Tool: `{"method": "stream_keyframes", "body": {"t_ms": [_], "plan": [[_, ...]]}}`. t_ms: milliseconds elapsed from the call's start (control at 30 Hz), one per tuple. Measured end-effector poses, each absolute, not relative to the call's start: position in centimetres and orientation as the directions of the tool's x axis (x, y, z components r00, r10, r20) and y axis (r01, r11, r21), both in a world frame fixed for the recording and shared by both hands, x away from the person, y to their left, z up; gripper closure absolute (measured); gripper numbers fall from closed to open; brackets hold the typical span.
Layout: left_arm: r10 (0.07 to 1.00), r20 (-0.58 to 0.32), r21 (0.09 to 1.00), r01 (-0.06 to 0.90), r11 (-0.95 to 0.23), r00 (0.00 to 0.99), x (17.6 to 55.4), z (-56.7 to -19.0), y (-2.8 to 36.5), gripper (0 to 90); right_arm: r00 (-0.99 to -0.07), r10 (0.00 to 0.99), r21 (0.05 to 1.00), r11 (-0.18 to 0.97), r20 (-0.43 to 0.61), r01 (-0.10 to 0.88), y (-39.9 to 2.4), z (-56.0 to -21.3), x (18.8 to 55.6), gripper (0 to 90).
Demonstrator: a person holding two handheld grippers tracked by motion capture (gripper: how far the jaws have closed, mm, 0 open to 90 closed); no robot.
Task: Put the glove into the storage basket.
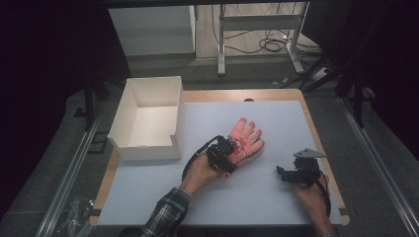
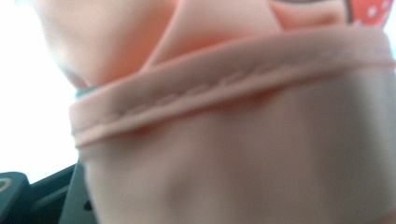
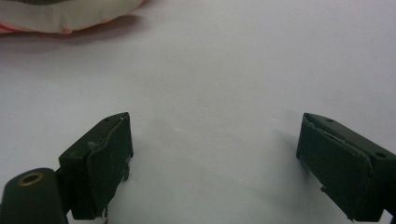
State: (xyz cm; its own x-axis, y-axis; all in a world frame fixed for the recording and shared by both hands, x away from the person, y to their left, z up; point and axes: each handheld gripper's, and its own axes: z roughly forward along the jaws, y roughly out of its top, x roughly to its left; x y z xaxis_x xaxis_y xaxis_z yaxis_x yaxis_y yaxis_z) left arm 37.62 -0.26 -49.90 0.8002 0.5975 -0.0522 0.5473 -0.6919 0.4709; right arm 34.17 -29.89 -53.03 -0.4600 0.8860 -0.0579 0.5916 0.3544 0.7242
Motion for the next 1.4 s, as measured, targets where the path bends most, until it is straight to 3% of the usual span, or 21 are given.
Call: {"method": "stream_keyframes", "body": {"t_ms": [733,1400], "plan": [[0.656,-0.027,0.526,0.569,-0.632,0.754,39.0,-42.9,2.9,40.8,-0.461,0.886,0.725,0.354,-0.057,0.591,-29.9,-53.1,34.2,11.0],[0.751,-0.036,0.548,0.641,-0.537,0.66,40.7,-37.8,8.3,40.7,-0.463,0.884,0.726,0.359,-0.062,0.587,-29.9,-53.1,34.2,11.1]]}}
